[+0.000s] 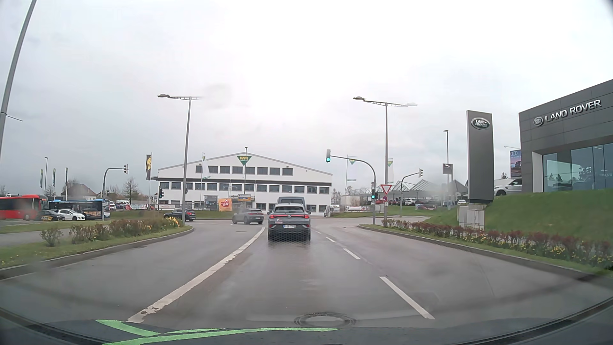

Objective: Follow the waypoints while adhering to traffic rules and regulations

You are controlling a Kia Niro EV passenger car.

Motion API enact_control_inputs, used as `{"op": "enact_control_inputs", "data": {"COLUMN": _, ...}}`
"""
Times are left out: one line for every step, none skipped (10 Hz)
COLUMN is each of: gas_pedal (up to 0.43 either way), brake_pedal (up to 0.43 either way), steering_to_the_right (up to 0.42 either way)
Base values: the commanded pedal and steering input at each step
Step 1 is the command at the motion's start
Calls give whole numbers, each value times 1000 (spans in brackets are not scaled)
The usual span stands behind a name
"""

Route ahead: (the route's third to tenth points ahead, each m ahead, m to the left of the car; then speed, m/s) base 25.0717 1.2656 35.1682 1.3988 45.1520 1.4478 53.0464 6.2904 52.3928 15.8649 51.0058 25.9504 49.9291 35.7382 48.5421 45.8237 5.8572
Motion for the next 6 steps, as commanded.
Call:
{"op": "enact_control_inputs", "data": {"gas_pedal": 248, "brake_pedal": 0, "steering_to_the_right": 0}}
{"op": "enact_control_inputs", "data": {"gas_pedal": 240, "brake_pedal": 0, "steering_to_the_right": 0}}
{"op": "enact_control_inputs", "data": {"gas_pedal": 240, "brake_pedal": 0, "steering_to_the_right": -1}}
{"op": "enact_control_inputs", "data": {"gas_pedal": 220, "brake_pedal": 0, "steering_to_the_right": -4}}
{"op": "enact_control_inputs", "data": {"gas_pedal": 189, "brake_pedal": 0, "steering_to_the_right": -5}}
{"op": "enact_control_inputs", "data": {"gas_pedal": 177, "brake_pedal": 0, "steering_to_the_right": -6}}
